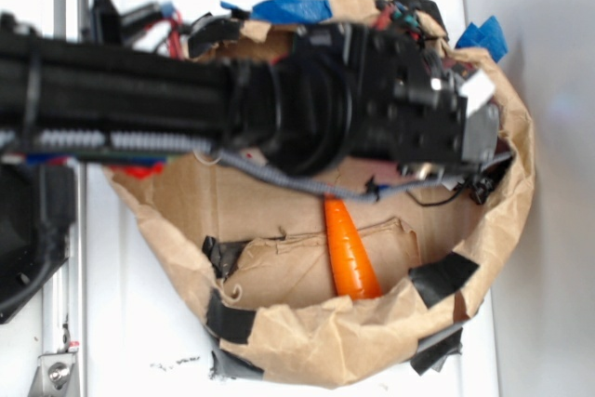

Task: Grab the shell.

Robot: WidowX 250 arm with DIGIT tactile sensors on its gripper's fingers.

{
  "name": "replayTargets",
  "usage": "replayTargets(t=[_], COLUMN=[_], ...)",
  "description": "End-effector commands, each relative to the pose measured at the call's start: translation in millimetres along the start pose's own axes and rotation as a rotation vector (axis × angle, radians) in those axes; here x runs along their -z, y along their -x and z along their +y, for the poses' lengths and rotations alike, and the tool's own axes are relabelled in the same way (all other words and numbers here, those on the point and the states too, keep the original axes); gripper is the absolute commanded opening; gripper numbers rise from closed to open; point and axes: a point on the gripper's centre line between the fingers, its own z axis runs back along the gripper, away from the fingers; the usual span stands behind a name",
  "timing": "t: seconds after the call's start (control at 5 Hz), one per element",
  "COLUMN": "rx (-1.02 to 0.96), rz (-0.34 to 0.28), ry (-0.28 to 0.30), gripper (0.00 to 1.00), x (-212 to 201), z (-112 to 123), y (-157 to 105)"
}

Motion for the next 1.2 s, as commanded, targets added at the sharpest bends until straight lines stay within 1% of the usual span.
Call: replayTargets(t=[0.0,0.2,0.4,0.8,1.0], rx=[0.088,0.17,0.211,0.228,0.234], rz=[0.276,0.354,0.395,0.282,0.272], ry=[-0.044,-0.038,0.021,0.125,0.131], gripper=[0.0,0.0,0.0,0.0,0.0], x=[-73.2,-95.5,-127.6,-160.5,-161.3], z=[29.7,39.6,48.7,54.2,52.5], y=[29.8,33.1,31.8,27.6,30.4])
